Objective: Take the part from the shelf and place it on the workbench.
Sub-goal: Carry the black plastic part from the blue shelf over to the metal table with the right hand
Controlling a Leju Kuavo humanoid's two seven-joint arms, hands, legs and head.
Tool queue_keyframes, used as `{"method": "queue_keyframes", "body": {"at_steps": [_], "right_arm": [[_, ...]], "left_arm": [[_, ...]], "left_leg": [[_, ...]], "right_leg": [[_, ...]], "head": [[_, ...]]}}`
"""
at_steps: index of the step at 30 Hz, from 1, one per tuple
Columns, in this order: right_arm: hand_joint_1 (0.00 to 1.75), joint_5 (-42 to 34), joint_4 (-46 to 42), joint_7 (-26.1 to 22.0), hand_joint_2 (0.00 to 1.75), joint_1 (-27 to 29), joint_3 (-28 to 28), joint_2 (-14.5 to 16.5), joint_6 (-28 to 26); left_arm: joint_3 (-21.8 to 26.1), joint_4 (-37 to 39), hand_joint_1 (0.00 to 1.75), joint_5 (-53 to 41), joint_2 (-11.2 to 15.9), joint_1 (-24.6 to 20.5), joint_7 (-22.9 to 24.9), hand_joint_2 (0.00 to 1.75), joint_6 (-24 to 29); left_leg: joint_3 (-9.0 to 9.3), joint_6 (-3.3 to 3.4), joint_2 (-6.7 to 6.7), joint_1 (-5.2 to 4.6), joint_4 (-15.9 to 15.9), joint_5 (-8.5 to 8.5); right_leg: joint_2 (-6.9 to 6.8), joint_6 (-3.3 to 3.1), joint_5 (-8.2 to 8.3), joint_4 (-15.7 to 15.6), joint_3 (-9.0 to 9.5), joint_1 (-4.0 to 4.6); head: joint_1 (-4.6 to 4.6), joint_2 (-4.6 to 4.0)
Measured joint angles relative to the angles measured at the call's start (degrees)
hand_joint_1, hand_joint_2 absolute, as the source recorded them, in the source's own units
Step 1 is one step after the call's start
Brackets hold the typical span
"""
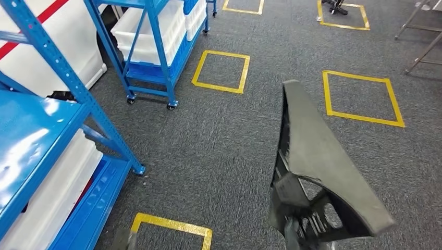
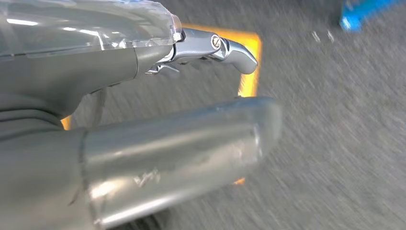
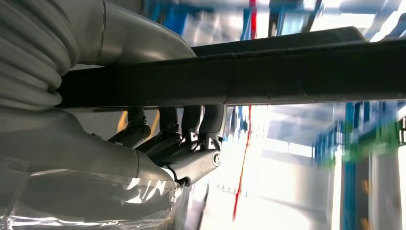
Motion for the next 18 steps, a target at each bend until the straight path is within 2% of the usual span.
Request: {"method": "queue_keyframes", "body": {"at_steps": [2, 3, 4, 6, 7, 8, 9, 10, 11, 12, 13, 14, 15, 16, 17, 18], "right_arm": [[1.75, 0.51, -1.1, -0.01, 1.75, 0.77, 0.93, -1.5, -1.7], [1.75, 0.84, -1.41, -0.02, 1.75, 0.95, 1.53, -2.06, -2.08], [1.75, 1.22, -1.57, -0.03, 1.75, 0.92, 2.22, -2.5, -2.27], [1.75, 2.02, -1.67, -0.01, 1.75, 0.54, 3.51, -3.12, -2.42], [1.75, 2.42, -1.66, 0.02, 1.75, 0.34, 4.04, -3.37, -2.43], [1.75, 2.78, -1.66, 0.04, 1.75, 0.26, 4.47, -3.58, -2.45], [1.75, 3.17, -1.65, 0.04, 1.75, 0.23, 4.85, -3.81, -2.48], [1.75, 3.54, -1.65, 0.05, 1.75, 0.2, 5.2, -3.99, -2.53], [1.75, 3.92, -1.64, 0.06, 1.75, 0.16, 5.55, -4.14, -2.6], [1.75, 4.32, -1.65, 0.06, 1.75, 0.1, 5.91, -4.28, -2.67], [1.75, 4.69, -1.65, 0.06, 1.75, -0.02, 6.25, -4.37, -2.73], [1.75, 5.06, -1.66, 0.06, 1.75, -0.16, 6.55, -4.46, -2.79], [1.75, 5.47, -1.66, 0.05, 1.75, -0.28, 6.82, -4.54, -2.86], [1.75, 5.93, -1.66, 0.05, 1.75, -0.36, 7.04, -4.6, -2.99], [1.75, 6.41, -1.66, 0.05, 1.75, -0.37, 7.24, -4.64, -3.13], [1.75, 6.84, -1.66, 0.05, 1.75, -0.35, 7.44, -4.67, -3.31]], "left_arm": [[-0.33, 0.28, 0.0, -0.87, 2.7, 1.09, -2.77, 0.0, -2.17], [-0.68, 0.32, 0.0, -1.51, 3.64, 0.84, -3.56, 0.0, -3.01], [-1.09, 0.37, 0.0, -2.12, 4.26, 0.43, -4.02, 0.0, -3.64], [-1.98, 0.49, 0.0, -3.14, 5.17, -0.19, -4.39, 0.0, -4.47], [-2.3, 0.58, 0.0, -3.4, 5.39, -0.27, -4.4, 0.0, -4.76], [-2.57, 0.67, 0.0, -3.57, 5.55, -0.34, -4.35, 0.0, -5.05], [-2.79, 0.74, 0.0, -3.69, 5.7, -0.43, -4.29, 0.0, -5.36], [-2.98, 0.79, 0.0, -3.76, 5.86, -0.58, -4.25, 0.0, -5.65], [-3.21, 0.8, 0.0, -3.86, 6.06, -0.8, -4.21, 0.0, -5.89], [-3.42, 0.82, 0.0, -3.96, 6.23, -1.04, -4.17, 0.0, -6.11], [-3.6, 0.88, 0.0, -4.04, 6.37, -1.25, -4.07, 0.0, -6.25], [-3.73, 0.94, 0.0, -4.1, 6.44, -1.44, -3.81, 0.0, -6.3], [-3.8, 1.02, 0.0, -4.09, 6.46, -1.56, -3.36, 0.0, -6.29], [-3.84, 1.11, 0.0, -4.06, 6.46, -1.66, -2.71, 0.0, -6.23], [-3.87, 1.17, 0.0, -4.03, 6.41, -1.75, -2.01, 0.0, -6.17], [-3.89, 1.24, 0.0, -4.0, 6.33, -1.8, -1.36, 0.0, -6.09]], "left_leg": [[0.14, -0.56, 0.88, 0.07, -0.14, -0.17], [0.11, -0.82, 0.19, 0.08, 0.14, -0.5], [-0.29, -1.05, -1.13, 0.1, 1.29, -1.37], [-2.65, -1.47, -4.45, 0.26, 7.07, -4.67], [-4.42, -1.64, -5.31, 0.35, 11.0, -6.45], [-5.94, -1.81, -5.65, 0.45, 14.21, -7.5], [-6.77, -1.95, -5.75, 0.54, 15.79, -7.48], [-6.61, -2.04, -5.8, 0.63, 15.17, -6.33], [-5.43, -2.13, -6.12, 0.75, 12.31, -4.21], [-3.78, -2.2, -7.07, 0.93, 8.34, -2.02], [-2.21, -2.23, -8.43, 1.09, 4.59, -0.52], [-1.14, -2.15, -9.58, 1.2, 1.97, 0.31], [-0.66, -1.97, -10.32, 1.2, 0.78, 0.37], [-0.55, -1.68, -10.28, 1.07, 0.57, 0.19], [-0.56, -1.27, -9.63, 1.02, 0.53, 0.32], [-0.48, -0.86, -8.95, 1.01, 0.29, 0.49]], "right_leg": [[1.16, -0.3, 0.28, -0.32, -0.04, 0.04], [1.57, -0.49, 0.46, -0.67, 0.09, -0.21], [1.96, -0.74, 0.68, -1.01, 0.29, -0.51], [2.94, -1.14, 0.97, -1.38, 0.54, -0.87], [3.64, -1.27, 1.0, -1.35, 0.55, -0.91], [4.48, -1.32, 1.01, -1.3, 0.56, -0.92], [5.37, -1.33, 1.0, -1.21, 0.58, -0.94], [6.29, -1.28, 0.97, -1.07, 0.61, -0.99], [7.2, -1.16, 0.89, -0.85, 0.66, -1.09], [8.04, -0.94, 0.75, -0.56, 0.64, -1.21], [8.85, -0.64, 0.56, -0.11, 0.48, -1.26], [9.6, -0.27, 0.46, 0.25, 0.21, -1.33], [10.29, 0.1, 0.46, 0.48, -0.13, -1.4], [10.96, 0.49, 0.58, 0.57, -0.44, -1.47], [11.61, 0.88, 0.75, 0.47, -0.67, -1.56], [11.42, 1.17, 0.65, 0.63, -0.87, -1.59]], "head": [[-0.02, 0.01], [-0.05, 0.01], [-0.13, 0.01], [-0.34, 0.0], [-0.43, 0.0], [-0.45, -0.01], [-0.47, 0.0], [-0.47, 0.0], [-0.48, 0.0], [-0.49, 0.01], [-0.51, 0.01], [-0.52, 0.01], [-0.57, 0.01], [-0.61, 0.01], [-0.63, 0.01], [-0.66, 0.01]]}}
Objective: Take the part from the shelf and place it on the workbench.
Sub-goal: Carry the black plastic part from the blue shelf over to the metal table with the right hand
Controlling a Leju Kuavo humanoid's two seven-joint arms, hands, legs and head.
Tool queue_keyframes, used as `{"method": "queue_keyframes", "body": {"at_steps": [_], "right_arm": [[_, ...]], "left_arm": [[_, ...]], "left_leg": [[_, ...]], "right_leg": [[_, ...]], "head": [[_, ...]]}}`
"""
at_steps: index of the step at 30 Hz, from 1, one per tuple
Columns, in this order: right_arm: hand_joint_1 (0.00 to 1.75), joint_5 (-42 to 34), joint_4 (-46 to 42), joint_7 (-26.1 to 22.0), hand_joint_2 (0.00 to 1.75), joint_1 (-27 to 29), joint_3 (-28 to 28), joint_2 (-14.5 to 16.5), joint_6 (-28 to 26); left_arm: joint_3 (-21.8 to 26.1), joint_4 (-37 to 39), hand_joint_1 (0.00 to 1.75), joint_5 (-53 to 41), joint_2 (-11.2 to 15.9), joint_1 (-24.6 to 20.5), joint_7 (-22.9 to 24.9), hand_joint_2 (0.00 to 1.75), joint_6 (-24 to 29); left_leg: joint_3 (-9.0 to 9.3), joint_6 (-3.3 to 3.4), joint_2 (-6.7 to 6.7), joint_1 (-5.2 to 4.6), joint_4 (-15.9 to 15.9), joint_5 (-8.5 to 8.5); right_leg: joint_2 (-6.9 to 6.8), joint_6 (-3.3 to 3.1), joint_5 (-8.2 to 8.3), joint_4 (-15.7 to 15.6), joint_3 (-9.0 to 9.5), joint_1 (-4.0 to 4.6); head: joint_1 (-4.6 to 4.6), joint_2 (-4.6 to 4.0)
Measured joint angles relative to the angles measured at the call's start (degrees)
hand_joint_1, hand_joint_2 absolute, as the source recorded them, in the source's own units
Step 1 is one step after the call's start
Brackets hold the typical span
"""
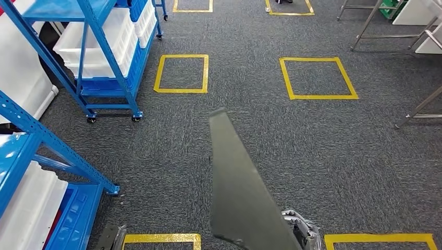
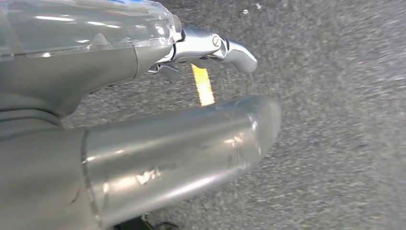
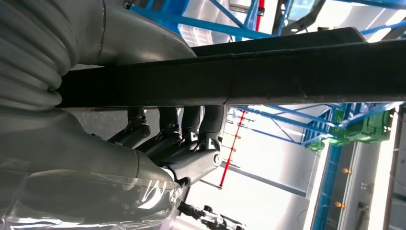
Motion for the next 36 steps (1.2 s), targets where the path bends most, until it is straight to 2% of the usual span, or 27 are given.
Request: {"method": "queue_keyframes", "body": {"at_steps": [2, 3, 4, 5, 6, 7, 8, 10, 11, 12, 13, 15, 17, 19, 20, 21, 22, 23, 24, 26, 28, 30, 31, 32, 34, 35, 36], "right_arm": [[1.75, 0.54, 0.0, 0.01, 1.75, -0.09, 0.32, -0.07, -0.33], [1.75, 0.7, 0.0, 0.01, 1.75, -0.16, 0.44, -0.09, -0.5], [1.75, 0.87, 0.01, 0.02, 1.75, -0.22, 0.51, -0.12, -0.72], [1.75, 1.05, 0.01, 0.02, 1.75, -0.22, 0.55, -0.13, -1.0], [1.75, 1.21, 0.01, 0.03, 1.75, -0.17, 0.58, -0.14, -1.33], [1.75, 1.34, 0.01, 0.03, 1.75, -0.1, 0.61, -0.14, -1.7], [1.75, 1.42, 0.01, 0.04, 1.75, -0.02, 0.64, -0.14, -2.03], [1.75, 1.52, -0.08, 0.07, 1.75, 0.09, 0.69, -0.15, -2.5], [1.75, 1.58, -0.14, 0.07, 1.75, 0.12, 0.71, -0.15, -2.62], [1.75, 1.69, -0.21, 0.08, 1.75, 0.15, 0.72, -0.16, -2.78], [1.75, 1.85, -0.27, 0.09, 1.75, 0.22, 0.73, -0.18, -2.98], [1.75, 2.24, -0.43, 0.1, 1.75, 0.54, 0.74, -0.19, -3.57], [1.75, 2.63, -0.58, 0.13, 1.75, 0.87, 0.75, -0.19, -4.22], [1.75, 2.96, -0.63, 0.16, 1.75, 1.07, 0.75, -0.19, -4.75], [1.75, 3.08, -0.63, 0.17, 1.75, 1.17, 0.75, -0.19, -4.97], [1.75, 3.16, -0.64, 0.2, 1.75, 1.31, 0.75, -0.19, -5.14], [1.75, 3.23, -0.65, 0.24, 1.75, 1.45, 0.75, -0.18, -5.36], [1.75, 3.32, -0.7, 0.27, 1.75, 1.59, 0.75, -0.17, -5.59], [1.75, 3.59, -0.79, 0.34, 1.75, 1.75, 0.73, -0.16, -6.06], [1.75, 4.87, -1.11, 0.75, 1.75, 2.07, 0.58, -0.1, -7.65], [1.75, 6.56, -1.48, 1.37, 1.75, 2.41, 0.28, 0.02, -9.34], [1.75, 7.42, -1.8, 1.78, 1.75, 2.81, -0.03, 0.13, -10.1], [1.75, 7.57, -1.95, 1.92, 1.75, 3.01, -0.15, 0.15, -10.32], [1.75, 7.75, -2.06, 2.06, 1.75, 3.14, -0.26, 0.18, -10.55], [1.75, 8.2, -2.25, 2.34, 1.75, 3.27, -0.43, 0.19, -11.11], [1.75, 8.39, -2.32, 2.46, 1.75, 3.33, -0.47, 0.19, -11.34], [1.75, 8.51, -2.35, 2.58, 1.75, 3.43, -0.49, 0.19, -11.56]], "left_arm": [[-0.02, 0.13, 0.0, 0.0, -0.13, 0.06, 0.87, 0.0, 0.09], [-0.02, 0.21, 0.0, 0.04, -0.15, 0.2, 1.27, 0.0, 0.14], [-0.01, 0.31, 0.0, 0.15, -0.14, 0.43, 1.81, 0.0, 0.22], [0.01, 0.43, 0.0, 0.28, -0.14, 0.7, 2.48, 0.0, 0.34], [0.04, 0.56, 0.0, 0.45, -0.15, 1.01, 3.21, 0.0, 0.56], [0.08, 0.69, 0.0, 0.61, -0.16, 1.33, 3.86, 0.0, 0.86], [0.12, 0.81, 0.0, 0.71, -0.18, 1.65, 4.29, 0.0, 1.13], [0.15, 1.06, 0.0, 0.8, -0.26, 2.19, 4.76, 0.0, 1.48], [0.17, 1.18, 0.0, 0.8, -0.29, 2.42, 4.93, 0.0, 1.55], [0.21, 1.29, 0.0, 0.81, -0.31, 2.58, 5.23, 0.0, 1.63], [0.27, 1.38, 0.0, 0.83, -0.32, 2.72, 5.63, 0.0, 1.75], [0.43, 1.5, 0.0, 0.85, -0.38, 2.91, 6.56, 0.0, 1.97], [0.59, 1.66, 0.0, 0.9, -0.43, 3.14, 6.93, 0.0, 2.07], [0.97, 1.77, 0.0, 1.15, -0.34, 3.6, 6.88, 0.0, 2.08], [1.22, 1.8, 0.0, 1.33, -0.27, 3.91, 6.83, 0.0, 2.07], [1.43, 1.81, 0.0, 1.48, -0.19, 4.16, 6.79, 0.0, 2.06], [1.56, 1.82, 0.0, 1.57, -0.15, 4.31, 6.75, 0.0, 2.05], [1.6, 1.83, 0.0, 1.58, -0.13, 4.38, 6.72, 0.0, 2.07], [1.63, 1.83, 0.0, 1.57, -0.12, 4.38, 6.71, 0.0, 2.07], [1.79, 1.89, 0.0, 1.49, -0.13, 4.4, 6.82, 0.0, 2.01], [1.97, 1.97, 0.0, 1.27, -0.15, 4.44, 7.08, 0.0, 1.95], [2.03, 2.0, 0.0, 1.0, -0.24, 4.34, 7.25, 0.0, 1.96], [2.04, 2.01, 0.0, 0.9, -0.31, 4.24, 7.31, 0.0, 1.96], [2.04, 2.01, 0.0, 0.85, -0.37, 4.17, 7.37, 0.0, 1.97], [2.12, 2.01, 0.0, 0.79, -0.43, 4.24, 7.62, 0.0, 2.03], [2.21, 2.01, 0.0, 0.77, -0.43, 4.4, 7.74, 0.0, 2.08], [2.34, 2.01, 0.0, 0.77, -0.43, 4.55, 7.85, 0.0, 2.13]], "left_leg": [[0.1, 0.83, 1.44, 0.05, -0.57, 0.36], [0.13, 1.09, 2.17, -0.03, -0.7, 0.42], [0.11, 1.27, 2.93, -0.15, -0.74, 0.39], [0.09, 1.34, 3.72, -0.27, -0.73, 0.32], [0.11, 1.38, 4.51, -0.35, -0.72, 0.24], [0.18, 1.38, 5.28, -0.41, -0.72, 0.13], [0.31, 1.33, 6.0, -0.45, -0.72, 0.0], [0.73, 1.05, 7.2, -0.59, -0.73, -0.33], [0.92, 0.81, 7.67, -0.66, -0.73, -0.5], [1.09, 0.53, 8.14, -0.73, -0.72, -0.64], [1.25, 0.24, 8.64, -0.77, -0.77, -0.75], [1.68, -0.36, 9.12, -0.72, -0.76, -1.11], [1.07, -0.81, 6.82, -0.58, 1.44, -2.91], [-1.92, -1.0, 3.91, -0.43, 8.01, -6.44], [-3.8, -1.08, 3.4, -0.41, 11.82, -7.94], [-5.21, -1.15, 3.22, -0.41, 14.43, -8.49], [-5.79, -1.19, 3.15, -0.4, 15.09, -7.89], [-5.34, -1.2, 2.97, -0.38, 13.52, -6.22], [-3.99, -1.2, 2.38, -0.31, 10.08, -3.88], [-1.15, -1.08, -0.35, -0.07, 3.15, -0.97], [-0.06, -0.65, -1.8, -0.06, 0.51, -0.73], [0.15, 0.15, -0.54, -0.16, 0.14, -0.49], [0.3, 0.59, 0.13, -0.13, -0.14, -0.3], [0.38, 0.98, 0.88, -0.08, -0.45, -0.1], [0.47, 1.47, 2.42, -0.2, -0.79, 0.02], [0.47, 1.59, 3.27, -0.3, -0.8, -0.02], [0.47, 1.65, 4.13, -0.39, -0.78, -0.12]], "right_leg": [[-2.69, 0.46, -1.93, 2.91, -1.48, 0.11], [-4.62, 0.6, -3.68, 6.01, -2.97, 0.1], [-5.94, 0.76, -5.5, 9.73, -4.81, 0.09], [-6.57, 0.89, -6.8, 13.09, -6.49, 0.03], [-6.85, 0.94, -7.13, 14.96, -7.44, -0.01], [-7.03, 0.91, -6.45, 14.82, -7.36, -0.01], [-7.35, 0.78, -4.86, 12.46, -6.09, 0.03], [-9.44, 0.09, -1.51, 4.58, -1.75, 0.47], [-10.51, -0.3, -0.63, 1.52, -0.1, 0.77], [-11.23, -0.66, -0.38, -0.15, 0.75, 1.08], [-11.31, -0.93, -0.57, -0.57, 0.84, 1.34], [-10.0, -1.35, -0.3, -1.01, 0.93, 1.17], [-8.8, -1.95, -0.02, -1.57, 1.29, 0.7], [-7.49, -2.4, 0.09, -1.7, 1.43, 0.52], [-6.7, -2.5, 0.09, -1.66, 1.42, 0.54], [-5.83, -2.54, 0.08, -1.59, 1.44, 0.56], [-4.95, -2.51, 0.04, -1.48, 1.47, 0.55], [-4.09, -2.43, -0.02, -1.32, 1.52, 0.5], [-3.27, -2.26, -0.15, -1.08, 1.56, 0.41], [-1.73, -1.7, -0.5, -0.39, 1.31, 0.36], [-0.38, -1.02, -0.57, -0.01, 0.81, 0.28], [0.67, -0.3, -0.41, -0.04, 0.46, 0.04], [-0.02, -0.01, -0.72, 0.38, 0.18, 0.08], [-1.44, 0.24, -1.61, 1.69, -0.52, 0.13], [-5.17, 0.63, -4.83, 7.32, -3.37, 0.21], [-6.15, 0.81, -6.43, 10.83, -5.18, 0.12], [-6.62, 0.94, -7.28, 13.55, -6.6, 0.01]], "head": [[0.3, 0.0], [0.47, 0.0], [0.61, 0.0], [0.63, 0.0], [0.65, 0.0], [0.64, 0.0], [0.65, 0.0], [0.64, 0.0], [0.62, -0.01], [0.61, -0.01], [0.58, -0.01], [0.56, -0.01], [0.44, -0.01], [0.24, -0.01], [0.17, 0.0], [0.15, 0.0], [0.15, 0.0], [0.15, 0.0], [0.14, 0.0], [0.1, 0.0], [0.03, -0.01], [-0.01, -0.01], [0.03, -0.01], [0.23, -0.01], [0.65, -0.01], [0.8, -0.01], [0.83, -0.01]]}}
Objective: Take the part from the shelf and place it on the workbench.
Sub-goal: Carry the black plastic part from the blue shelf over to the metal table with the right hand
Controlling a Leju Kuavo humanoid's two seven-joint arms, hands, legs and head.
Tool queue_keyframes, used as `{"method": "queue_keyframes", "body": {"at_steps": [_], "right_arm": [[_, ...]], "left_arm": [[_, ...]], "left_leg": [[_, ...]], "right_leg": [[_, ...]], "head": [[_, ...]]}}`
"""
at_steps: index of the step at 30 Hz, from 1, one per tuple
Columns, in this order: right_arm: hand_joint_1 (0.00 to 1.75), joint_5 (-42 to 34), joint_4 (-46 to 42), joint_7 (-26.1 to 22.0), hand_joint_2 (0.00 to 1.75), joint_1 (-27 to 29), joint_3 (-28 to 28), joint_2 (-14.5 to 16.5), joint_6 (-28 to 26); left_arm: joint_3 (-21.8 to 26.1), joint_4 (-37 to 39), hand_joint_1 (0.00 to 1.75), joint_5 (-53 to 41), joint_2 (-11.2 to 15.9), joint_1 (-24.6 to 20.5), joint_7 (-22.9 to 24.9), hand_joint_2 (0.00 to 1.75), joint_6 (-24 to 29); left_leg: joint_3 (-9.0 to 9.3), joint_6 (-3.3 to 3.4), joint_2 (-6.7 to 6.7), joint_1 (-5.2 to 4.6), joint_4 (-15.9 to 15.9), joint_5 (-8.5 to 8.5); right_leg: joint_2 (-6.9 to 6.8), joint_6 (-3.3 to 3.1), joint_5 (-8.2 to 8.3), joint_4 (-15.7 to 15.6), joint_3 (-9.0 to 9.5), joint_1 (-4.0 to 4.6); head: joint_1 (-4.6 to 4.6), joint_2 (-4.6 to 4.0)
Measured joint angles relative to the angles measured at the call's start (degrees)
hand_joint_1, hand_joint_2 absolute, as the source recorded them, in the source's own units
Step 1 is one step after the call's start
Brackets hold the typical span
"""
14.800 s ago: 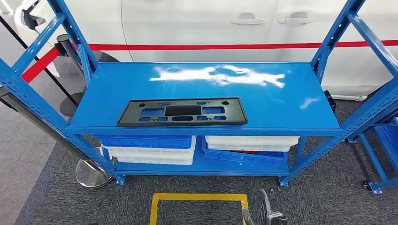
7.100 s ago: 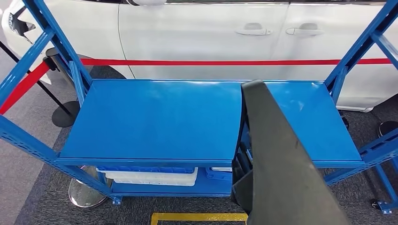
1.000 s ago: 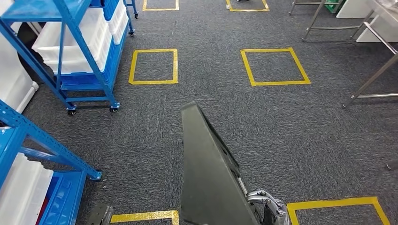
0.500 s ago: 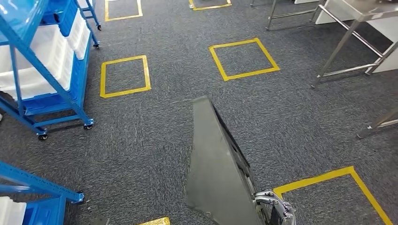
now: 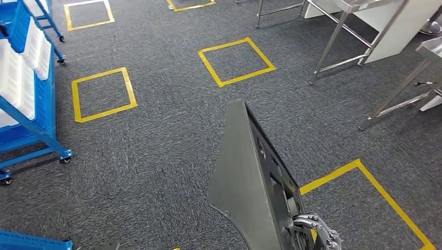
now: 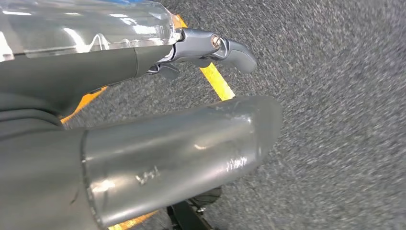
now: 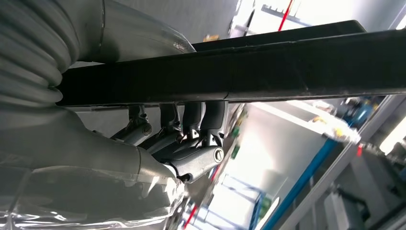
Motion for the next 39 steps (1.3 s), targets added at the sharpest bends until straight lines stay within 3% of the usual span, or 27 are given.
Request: {"method": "queue_keyframes", "body": {"at_steps": [1, 2, 3, 5, 7, 9, 10, 12, 14, 15, 16, 17, 18, 20, 22, 24, 25, 26, 27, 29, 31, 32, 34, 36, 38, 39], "right_arm": [[1.75, 0.05, -0.02, 0.15, 1.75, 0.15, 0.0, 0.0, -0.19], [1.75, 0.09, -0.07, 0.33, 1.75, 0.35, 0.01, 0.0, -0.4], [1.75, 0.14, -0.17, 0.58, 1.75, 0.57, 0.01, 0.0, -0.67], [1.75, 0.21, -0.41, 1.02, 1.75, 0.93, 0.02, 0.0, -1.16], [1.75, 0.2, -0.54, 1.28, 1.75, 1.17, 0.05, 0.02, -1.48], [1.75, 0.12, -0.68, 1.5, 1.75, 1.52, 0.13, 0.09, -1.64], [1.75, 0.09, -0.79, 1.61, 1.75, 1.73, 0.16, 0.15, -1.72], [1.75, 0.07, -0.91, 1.73, 1.75, 1.97, 0.23, 0.27, -1.81], [1.75, 0.06, -0.9, 1.76, 1.75, 2.05, 0.27, 0.33, -1.82], [1.75, 0.06, -0.9, 1.82, 1.75, 2.1, 0.28, 0.34, -1.82], [1.75, 0.07, -0.89, 1.92, 1.75, 2.18, 0.29, 0.35, -1.82], [1.75, 0.07, -0.89, 2.04, 1.75, 2.26, 0.31, 0.35, -1.82], [1.75, 0.08, -0.89, 2.17, 1.75, 2.34, 0.34, 0.35, -1.82], [1.75, 0.09, -0.89, 2.36, 1.75, 2.44, 0.38, 0.35, -1.81], [1.75, 0.11, -0.92, 2.54, 1.75, 2.54, 0.4, 0.35, -1.8], [1.75, 0.13, -0.95, 2.69, 1.75, 2.68, 0.41, 0.35, -1.8], [1.75, 0.14, -0.96, 2.74, 1.75, 2.75, 0.41, 0.35, -1.8], [1.75, 0.15, -0.97, 2.79, 1.75, 2.77, 0.41, 0.34, -1.79], [1.75, 0.18, -0.97, 2.86, 1.75, 2.74, 0.42, 0.34, -1.78], [1.75, 0.26, -0.95, 3.07, 1.75, 2.63, 0.48, 0.33, -1.7], [1.75, 0.34, -0.88, 3.34, 1.75, 2.57, 0.63, 0.33, -1.58], [1.75, 0.37, -0.85, 3.5, 1.75, 2.57, 0.71, 0.33, -1.52], [1.75, 0.39, -0.81, 3.7, 1.75, 2.56, 0.84, 0.33, -1.45], [1.75, 0.4, -0.8, 3.78, 1.75, 2.4, 0.93, 0.33, -1.37], [1.75, 0.41, -0.78, 3.84, 1.75, 2.24, 1.0, 0.33, -1.23], [1.75, 0.42, -0.78, 3.88, 1.75, 2.21, 1.02, 0.33, -1.16]], "left_arm": [[0.15, 0.01, 0.0, 0.02, -0.01, 0.09, 0.06, 0.0, 0.04], [0.29, 0.01, 0.0, 0.06, -0.05, 0.1, 0.08, 0.0, 0.09], [0.44, 0.02, 0.0, 0.12, -0.14, 0.07, 0.07, 0.0, 0.12], [0.62, 0.05, 0.0, 0.25, -0.41, 0.01, -0.04, 0.0, 0.15], [0.81, 0.15, 0.0, 0.56, -0.67, 0.02, -0.22, 0.0, 0.18], [1.03, 0.21, 0.0, 0.89, -0.96, -0.06, -0.45, 0.0, 0.26], [1.11, 0.22, 0.0, 0.94, -1.07, -0.16, -0.55, 0.0, 0.31], [1.33, 0.26, 0.0, 0.99, -1.27, -0.29, -0.72, 0.0, 0.36], [1.68, 0.3, 0.0, 0.97, -1.36, -0.09, -0.78, 0.0, 0.35], [1.84, 0.31, 0.0, 0.95, -1.38, 0.1, -0.78, 0.0, 0.35], [1.96, 0.31, 0.0, 0.92, -1.38, 0.26, -0.78, 0.0, 0.35], [2.03, 0.31, 0.0, 0.88, -1.38, 0.35, -0.78, 0.0, 0.33], [2.07, 0.31, 0.0, 0.85, -1.38, 0.37, -0.81, 0.0, 0.27], [2.14, 0.31, 0.0, 0.83, -1.38, 0.36, -0.9, 0.0, -0.02], [2.27, 0.32, 0.0, 0.84, -1.38, 0.36, -0.95, 0.0, -0.27], [2.34, 0.33, 0.0, 0.85, -1.4, 0.28, -0.97, 0.0, -0.38], [2.34, 0.33, 0.0, 0.85, -1.46, 0.18, -1.0, 0.0, -0.5], [2.35, 0.33, 0.0, 0.85, -1.51, 0.11, -1.08, 0.0, -0.66], [2.37, 0.33, 0.0, 0.85, -1.57, 0.09, -1.19, 0.0, -0.88], [2.47, 0.33, 0.0, 0.9, -1.59, 0.26, -1.4, 0.0, -1.32], [2.65, 0.33, 0.0, 0.89, -1.58, 0.41, -1.49, 0.0, -1.69], [2.78, 0.33, 0.0, 0.85, -1.58, 0.38, -1.51, 0.0, -1.8], [3.04, 0.33, 0.0, 0.74, -1.6, 0.23, -1.58, 0.0, -1.95], [3.24, 0.34, 0.0, 0.65, -1.69, 0.15, -1.63, 0.0, -2.05], [3.39, 0.35, 0.0, 0.44, -1.75, 0.09, -1.63, 0.0, -2.13], [3.43, 0.35, 0.0, 0.32, -1.75, 0.0, -1.63, 0.0, -2.15]], "left_leg": [[0.05, -0.01, 0.84, -0.06, 0.02, -0.11], [0.17, -0.06, 1.6, -0.08, 0.03, -0.25], [0.38, -0.15, 2.29, -0.11, 0.02, -0.42], [0.92, -0.53, 3.46, -0.27, 0.04, -0.85], [1.31, -1.06, 4.57, -0.45, 0.02, -1.21], [1.7, -1.58, 5.79, -0.57, -0.23, -1.46], [1.91, -1.86, 5.48, -0.54, -0.12, -1.74], [0.87, -2.31, 2.58, -0.37, 3.04, -3.94], [-2.52, -2.59, -0.42, -0.13, 10.4, -7.52], [-4.34, -2.73, -0.8, -0.09, 13.85, -8.64], [-5.54, -2.82, -0.92, -0.08, 15.75, -8.65], [-5.8, -2.88, -0.99, -0.06, 15.53, -7.51], [-4.99, -2.89, -1.28, 0.0, 13.0, -5.4], [-2.1, -2.88, -3.56, 0.3, 5.32, -1.4], [-0.58, -2.49, -5.5, 0.47, 1.17, -0.27], [-0.44, -1.65, -4.88, 0.3, 0.82, -0.35], [-0.34, -1.24, -4.21, 0.27, 0.67, -0.19], [-0.25, -0.83, -3.53, 0.3, 0.48, -0.02], [-0.24, -0.48, -2.8, 0.37, 0.28, 0.11], [-0.29, -0.11, -1.26, 0.23, 0.21, 0.1], [-0.31, -0.05, 0.43, 0.08, 0.24, -0.04], [-0.23, -0.07, 1.22, 0.02, 0.24, -0.15], [0.16, -0.19, 2.58, -0.11, 0.22, -0.44], [0.62, -0.58, 3.74, -0.32, 0.23, -0.83], [0.96, -1.12, 4.91, -0.48, 0.18, -1.16], [1.19, -1.4, 5.57, -0.56, 0.05, -1.26]], "right_leg": [[-0.26, 0.05, 0.16, 1.09, -0.6, -0.07], [-0.5, 0.0, 1.36, 0.07, -0.1, -0.1], [-0.98, -0.18, 3.3, -2.91, 1.46, -0.05], [-3.5, -0.93, 6.35, -10.52, 5.5, 0.54], [-5.05, -1.66, 6.96, -14.06, 7.27, 1.25], [-3.81, -2.14, 7.04, -14.46, 7.33, 1.27], [-3.13, -2.35, 7.21, -14.84, 7.54, 1.08], [-1.87, -2.87, 7.63, -15.64, 8.07, 0.51], [-0.5, -3.1, 7.72, -15.78, 8.18, 0.32], [0.34, -3.12, 7.72, -15.73, 8.19, 0.29], [1.24, -3.11, 7.69, -15.66, 8.23, 0.27], [2.14, -3.05, 7.65, -15.56, 8.28, 0.23], [2.99, -2.93, 7.57, -15.41, 8.35, 0.16], [4.55, -2.41, 7.22, -14.76, 8.22, 0.11], [5.85, -1.73, 6.96, -14.1, 7.67, 0.12], [7.05, -0.99, 7.09, -14.03, 7.2, -0.05], [6.85, -0.69, 7.01, -13.84, 7.04, -0.13], [5.77, -0.41, 6.45, -13.05, 6.62, -0.12], [4.11, -0.19, 5.22, -11.16, 5.73, -0.06], [0.73, 0.2, 1.47, -4.28, 2.37, -0.01], [-0.26, 0.42, -0.55, 1.63, -0.59, -0.16], [-0.44, 0.39, 0.07, 1.77, -0.64, -0.2], [-1.43, -0.13, 3.71, -4.28, 2.62, -0.05], [-3.95, -1.09, 6.23, -11.67, 6.56, 0.67], [-4.87, -1.73, 6.45, -14.19, 7.64, 1.32], [-4.13, -1.92, 6.55, -14.34, 7.56, 1.36]], "head": [[0.01, 0.0], [0.01, 0.0], [0.01, 0.01], [-0.01, 0.0], [-0.03, 0.0], [-0.06, 0.01], [-0.09, 0.0], [-0.29, 0.0], [-0.49, 0.01], [-0.51, 0.0], [-0.54, -0.01], [-0.55, -0.01], [-0.56, -0.01], [-0.61, -0.01], [-0.67, 0.0], [-0.67, 0.01], [-0.66, 0.01], [-0.48, 0.0], [-0.27, 0.0], [0.15, 0.01], [0.2, 0.01], [0.21, 0.01], [0.21, 0.0], [0.2, 0.0], [0.17, 0.0], [0.19, 0.0]]}}
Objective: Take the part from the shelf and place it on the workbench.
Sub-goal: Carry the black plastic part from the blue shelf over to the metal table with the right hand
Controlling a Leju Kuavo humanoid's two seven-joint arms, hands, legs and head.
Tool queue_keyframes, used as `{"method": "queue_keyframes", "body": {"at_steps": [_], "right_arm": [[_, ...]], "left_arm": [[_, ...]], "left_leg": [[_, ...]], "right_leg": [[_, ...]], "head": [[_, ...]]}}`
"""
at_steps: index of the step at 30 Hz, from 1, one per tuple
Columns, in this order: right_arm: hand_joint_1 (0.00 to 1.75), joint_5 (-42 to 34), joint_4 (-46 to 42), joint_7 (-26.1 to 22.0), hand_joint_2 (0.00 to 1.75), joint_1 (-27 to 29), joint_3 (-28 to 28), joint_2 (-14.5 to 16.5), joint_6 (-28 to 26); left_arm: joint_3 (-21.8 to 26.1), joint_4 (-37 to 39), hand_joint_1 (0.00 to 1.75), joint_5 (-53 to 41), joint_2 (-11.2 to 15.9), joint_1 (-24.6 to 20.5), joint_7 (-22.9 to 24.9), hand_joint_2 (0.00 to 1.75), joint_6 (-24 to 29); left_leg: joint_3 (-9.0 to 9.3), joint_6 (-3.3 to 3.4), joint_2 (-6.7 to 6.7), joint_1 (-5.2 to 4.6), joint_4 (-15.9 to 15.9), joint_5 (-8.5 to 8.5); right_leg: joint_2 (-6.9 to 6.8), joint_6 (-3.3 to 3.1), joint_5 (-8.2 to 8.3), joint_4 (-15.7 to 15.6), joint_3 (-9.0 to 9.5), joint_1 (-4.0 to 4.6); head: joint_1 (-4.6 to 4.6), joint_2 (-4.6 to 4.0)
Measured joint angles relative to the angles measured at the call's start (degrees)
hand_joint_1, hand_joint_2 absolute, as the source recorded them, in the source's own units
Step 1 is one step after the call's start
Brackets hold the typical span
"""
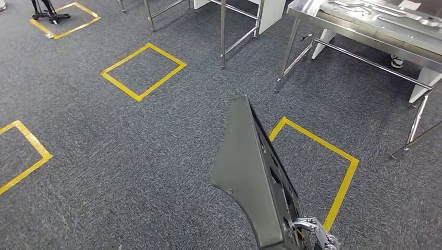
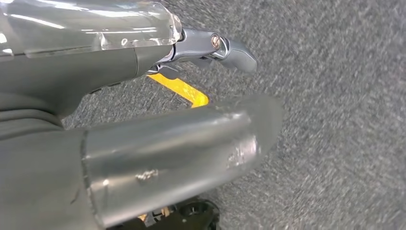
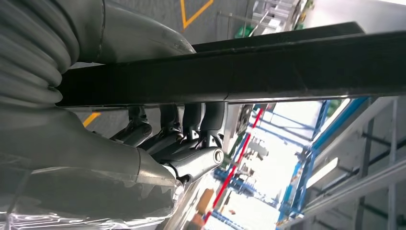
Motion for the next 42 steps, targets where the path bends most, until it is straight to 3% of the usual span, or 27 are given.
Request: {"method": "queue_keyframes", "body": {"at_steps": [1, 3, 5, 7, 8, 9, 10, 12, 14, 15, 16, 18, 20, 22, 23, 24, 26, 28, 30, 33, 35, 37, 38, 39, 41, 42], "right_arm": [[1.75, 0.01, -0.01, 0.03, 1.75, 0.04, 0.03, 0.01, 0.03], [1.75, 0.02, 0.01, 0.05, 1.75, -0.03, 0.11, 0.03, 0.07], [1.75, 0.02, 0.08, 0.05, 1.75, -0.21, 0.17, 0.04, 0.09], [1.75, 0.02, 0.19, 0.05, 1.75, -0.29, 0.19, 0.04, 0.11], [1.75, 0.02, 0.25, 0.07, 1.75, -0.29, 0.2, 0.04, 0.14], [1.75, 0.02, 0.31, 0.09, 1.75, -0.3, 0.2, 0.04, 0.17], [1.75, 0.02, 0.34, 0.11, 1.75, -0.31, 0.2, 0.04, 0.22], [1.75, 0.02, 0.39, 0.19, 1.75, -0.37, 0.2, 0.04, 0.33], [1.75, 0.31, 0.44, 0.7, 1.75, -0.41, 0.19, 0.04, 0.59], [1.75, 0.84, 0.47, 1.3, 1.75, -0.34, 0.13, 0.02, 0.62], [1.75, 1.89, 0.52, 2.26, 1.75, -0.21, -0.03, -0.01, 0.44], [1.75, 4.94, 0.88, 4.57, 1.75, -0.27, -0.35, -0.03, -0.3], [1.75, 7.29, 1.5, 6.17, 1.75, -0.83, -0.42, 0.01, -0.83], [1.75, 8.0, 2.03, 6.67, 1.75, -1.17, -0.34, 0.02, -1.04], [1.75, 8.15, 2.26, 6.85, 1.75, -1.16, -0.29, 0.02, -1.14], [1.75, 8.29, 2.49, 7.08, 1.75, -1.18, -0.26, 0.02, -1.27], [1.75, 8.5, 2.89, 7.68, 1.75, -1.25, -0.21, 0.02, -1.57], [1.75, 8.51, 3.2, 8.1, 1.75, -1.39, -0.17, -0.01, -1.79], [1.75, 8.44, 3.46, 8.26, 1.75, -1.47, -0.12, -0.03, -1.9], [1.75, 8.39, 3.69, 8.36, 1.75, -1.45, -0.05, -0.04, -2.02], [1.75, 8.38, 3.87, 8.39, 1.75, -1.51, -0.01, -0.04, -2.1], [1.75, 8.37, 4.1, 8.41, 1.75, -1.58, 0.0, -0.05, -2.13], [1.75, 8.37, 4.21, 8.42, 1.75, -1.58, 0.0, -0.05, -2.12], [1.75, 8.37, 4.3, 8.44, 1.75, -1.58, 0.0, -0.06, -2.12], [1.75, 8.37, 4.39, 8.46, 1.75, -1.58, 0.0, -0.07, -2.11], [1.75, 8.37, 4.43, 8.47, 1.75, -1.61, 0.0, -0.07, -2.1]], "left_arm": [[0.02, -0.01, 0.0, -0.13, 0.02, -0.15, 0.0, 0.0, -0.02], [0.04, -0.01, 0.0, -0.25, 0.07, -0.37, -0.03, 0.0, -0.06], [0.06, 0.0, 0.0, -0.26, 0.11, -0.24, -0.03, 0.0, -0.09], [0.09, 0.0, 0.0, -0.26, 0.14, 0.09, -0.01, 0.0, -0.11], [0.11, 0.0, 0.0, -0.26, 0.16, 0.2, 0.0, 0.0, -0.15], [0.12, 0.0, 0.0, -0.26, 0.16, 0.24, 0.0, 0.0, -0.22], [0.14, 0.0, 0.0, -0.26, 0.17, 0.24, 0.0, 0.0, -0.32], [0.2, 0.01, 0.0, -0.27, 0.17, 0.22, 0.02, 0.0, -0.55], [0.27, 0.02, 0.0, -0.45, 0.16, 0.25, 0.15, 0.0, -0.85], [0.29, 0.02, 0.0, -0.68, 0.15, 0.22, 0.26, 0.0, -1.07], [0.3, 0.02, 0.0, -1.01, 0.11, 0.14, 0.38, 0.0, -1.38], [0.29, 0.02, 0.0, -1.55, 0.07, 0.01, 0.5, 0.0, -2.0], [0.28, 0.02, 0.0, -1.73, 0.08, 0.16, 0.5, 0.0, -2.35], [0.3, 0.02, 0.0, -1.78, 0.09, 0.4, 0.5, 0.0, -2.49], [0.3, 0.02, 0.0, -1.82, 0.1, 0.45, 0.5, 0.0, -2.56], [0.31, 0.02, 0.0, -1.88, 0.1, 0.45, 0.5, 0.0, -2.65], [0.31, 0.03, 0.0, -2.15, 0.08, 0.41, 0.5, 0.0, -2.85], [0.31, 0.05, 0.0, -2.41, 0.02, 0.31, 0.46, 0.0, -2.96], [0.31, 0.08, 0.0, -2.47, -0.02, 0.26, 0.45, 0.0, -2.98], [0.31, 0.08, 0.0, -2.48, 0.03, 0.11, 0.42, 0.0, -2.98], [0.31, 0.1, 0.0, -2.47, 0.08, 0.09, 0.4, 0.0, -2.98], [0.33, 0.11, 0.0, -2.46, 0.12, 0.32, 0.43, 0.0, -2.98], [0.34, 0.11, 0.0, -2.46, 0.14, 0.46, 0.45, 0.0, -2.98], [0.34, 0.11, 0.0, -2.46, 0.16, 0.57, 0.45, 0.0, -2.98], [0.36, 0.11, 0.0, -2.46, 0.18, 0.68, 0.46, 0.0, -2.98], [0.38, 0.11, 0.0, -2.46, 0.21, 0.7, 0.47, 0.0, -2.98]], "left_leg": [[0.22, -0.27, 0.13, 0.03, 0.01, -0.19], [-0.27, -0.77, -2.2, 0.11, 2.09, -1.83], [-3.14, -1.11, -5.55, 0.3, 8.59, -5.37], [-6.54, -1.38, -6.52, 0.42, 15.22, -7.69], [-7.23, -1.5, -6.61, 0.47, 16.03, -7.18], [-6.88, -1.59, -6.74, 0.55, 14.54, -5.53], [-5.59, -1.69, -7.29, 0.73, 11.03, -3.08], [-2.76, -1.69, -9.89, 1.14, 3.93, 0.1], [-1.76, -1.22, -11.35, 1.18, 1.37, 0.38], [-1.72, -0.8, -10.91, 1.01, 1.22, 0.4], [-1.63, -0.35, -10.35, 1.0, 1.09, 0.47], [-1.37, 0.49, -9.4, 1.1, 0.68, 0.61], [-1.26, 0.98, -8.37, 1.11, 0.5, 0.55], [-1.17, 1.1, -7.45, 1.0, 0.51, 0.27], [-1.01, 1.05, -7.14, 0.98, 0.52, 0.07], [-0.73, 0.97, -6.94, 0.97, 0.52, -0.17], [0.1, 0.75, -6.59, 1.0, 0.47, -0.76], [0.62, 0.25, -6.35, 0.92, 0.34, -1.33], [0.93, -0.45, -6.19, 0.89, -0.09, -1.69], [1.59, -1.31, -6.05, 0.84, 0.55, -2.58], [-1.12, -1.51, -6.33, 0.95, 6.17, -4.7], [-6.25, -1.69, -6.44, 1.0, 13.85, -6.7], [-8.17, -1.74, -6.46, 0.99, 15.83, -6.29], [-9.16, -1.74, -6.47, 0.98, 15.74, -4.64], [-8.12, -1.41, -6.5, 0.94, 9.82, 0.99], [-7.14, -1.15, -6.58, 0.76, 6.82, 2.98]], "right_leg": [[0.73, -0.16, 0.2, -0.31, 0.12, -0.22], [1.99, -0.66, 0.65, -1.06, 0.57, -0.8], [3.27, -1.02, 0.81, -1.33, 0.8, -1.1], [4.87, -1.13, 0.76, -1.22, 0.81, -1.11], [5.75, -1.1, 0.7, -1.11, 0.85, -1.15], [6.64, -0.99, 0.6, -0.94, 0.91, -1.21], [7.5, -0.8, 0.42, -0.65, 0.96, -1.29], [9.07, -0.2, -0.06, 0.2, 0.74, -1.34], [10.3, 0.48, -0.25, 0.75, 0.22, -1.36], [10.82, 0.84, -0.2, 0.77, -0.01, -1.43], [10.87, 1.16, -0.19, 0.72, -0.12, -1.54], [8.45, 1.74, -1.18, 2.27, -0.95, -1.51], [4.96, 2.19, -4.14, 8.2, -4.04, -1.51], [3.83, 2.5, -6.55, 15.16, -7.96, -1.72], [3.74, 2.55, -6.29, 16.51, -8.88, -1.78], [3.72, 2.5, -4.91, 15.66, -8.65, -1.8], [3.52, 2.0, -0.64, 8.6, -5.25, -1.66], [3.06, 1.22, 1.1, 2.33, -2.06, -1.13], [2.91, 0.57, 0.38, 0.85, -1.33, -0.66], [3.29, -0.31, 0.04, -0.48, 0.27, -1.11], [3.3, -0.91, -0.55, -1.13, 1.73, -1.3], [3.45, -1.28, -1.64, -1.16, 2.95, -1.19], [3.63, -1.3, -2.24, -1.15, 3.69, -1.12], [3.83, -1.26, -2.9, -1.15, 4.53, -1.07], [4.12, -1.01, -4.4, -1.16, 6.48, -1.07], [4.21, -0.75, -5.12, -1.13, 7.19, -1.01]], "head": [[-0.02, 0.0], [-0.15, -0.01], [-0.38, -0.01], [-0.51, -0.01], [-0.54, -0.01], [-0.57, -0.01], [-0.6, -0.01], [-0.64, -0.01], [-0.67, -0.01], [-0.67, -0.01], [-0.65, 0.0], [-0.28, -0.01], [0.21, -0.01], [0.33, -0.01], [0.33, -0.01], [0.34, -0.01], [0.36, -0.01], [0.34, -0.01], [0.35, -0.01], [0.23, 0.0], [-0.04, 0.0], [-0.26, 0.01], [-0.32, 0.01], [-0.32, 0.0], [-0.39, 0.0], [-0.33, -0.01]]}}
